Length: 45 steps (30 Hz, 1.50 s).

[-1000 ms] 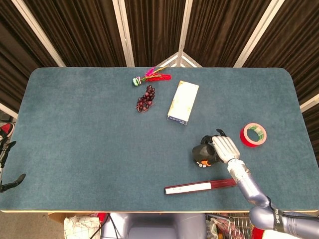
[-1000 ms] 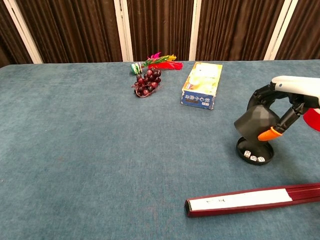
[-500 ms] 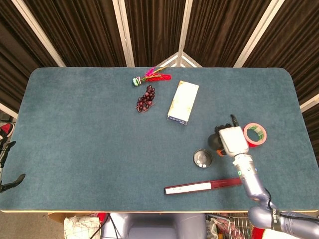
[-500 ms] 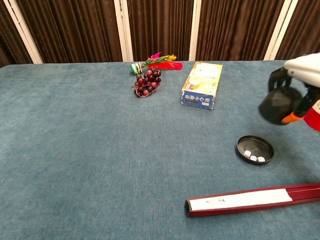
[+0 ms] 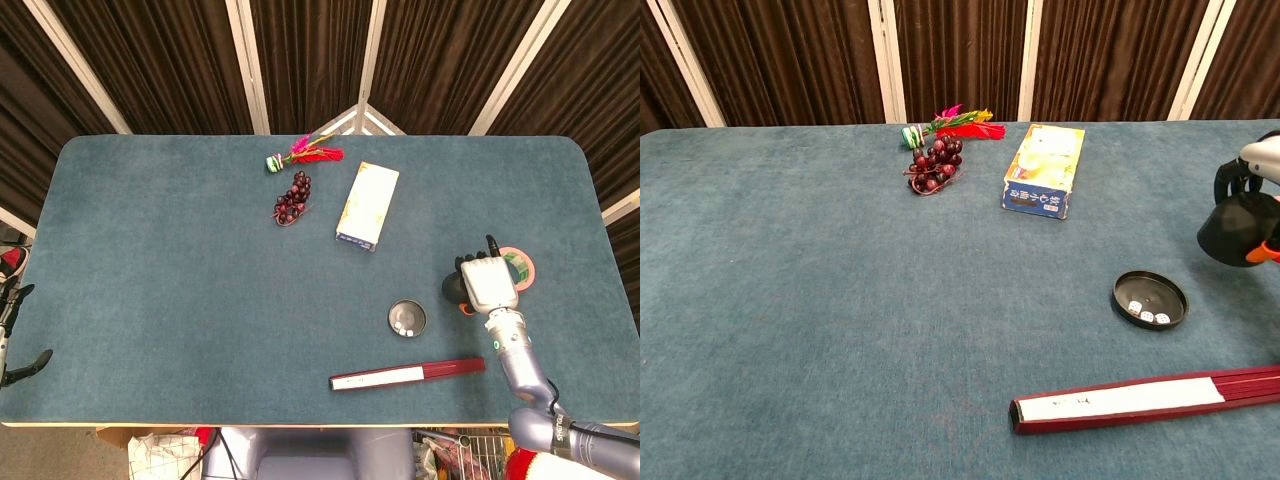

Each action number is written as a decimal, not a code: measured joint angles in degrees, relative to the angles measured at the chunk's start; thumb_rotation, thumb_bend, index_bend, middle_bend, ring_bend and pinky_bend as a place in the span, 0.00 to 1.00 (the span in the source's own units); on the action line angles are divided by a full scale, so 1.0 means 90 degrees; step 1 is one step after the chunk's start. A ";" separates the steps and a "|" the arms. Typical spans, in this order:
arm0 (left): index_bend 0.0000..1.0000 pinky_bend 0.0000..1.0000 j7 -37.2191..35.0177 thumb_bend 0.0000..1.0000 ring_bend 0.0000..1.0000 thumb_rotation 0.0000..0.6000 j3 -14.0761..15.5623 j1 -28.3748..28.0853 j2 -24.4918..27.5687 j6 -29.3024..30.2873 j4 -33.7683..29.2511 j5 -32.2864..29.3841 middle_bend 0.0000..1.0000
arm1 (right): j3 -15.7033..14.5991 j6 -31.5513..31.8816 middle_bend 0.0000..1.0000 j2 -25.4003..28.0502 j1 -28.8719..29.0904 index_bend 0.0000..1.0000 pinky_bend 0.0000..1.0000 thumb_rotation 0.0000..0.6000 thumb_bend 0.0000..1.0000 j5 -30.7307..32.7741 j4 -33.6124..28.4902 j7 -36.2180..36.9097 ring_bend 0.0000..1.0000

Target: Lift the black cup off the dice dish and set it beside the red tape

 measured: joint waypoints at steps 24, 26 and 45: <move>0.13 0.09 -0.0057 0.31 0.00 1.00 -0.0003 -0.0013 0.0021 -0.0035 -0.0005 -0.0017 0.00 | 0.0065 -0.0427 0.02 0.0756 -0.0095 0.04 0.00 1.00 0.05 0.0568 -0.1257 0.0678 0.08; 0.13 0.09 -0.0115 0.31 0.00 1.00 -0.0004 -0.0017 0.0039 -0.0043 -0.0004 -0.0010 0.00 | 0.0060 -0.0176 0.02 0.0919 -0.0269 0.05 0.00 1.00 0.05 0.0136 -0.1422 0.0913 0.08; 0.13 0.09 -0.0736 0.31 0.00 1.00 -0.0024 -0.0050 0.0274 -0.0218 0.0092 -0.0077 0.00 | -0.1260 0.3840 0.03 0.2109 -0.3311 0.06 0.00 1.00 0.05 -0.3492 -0.1796 0.2653 0.08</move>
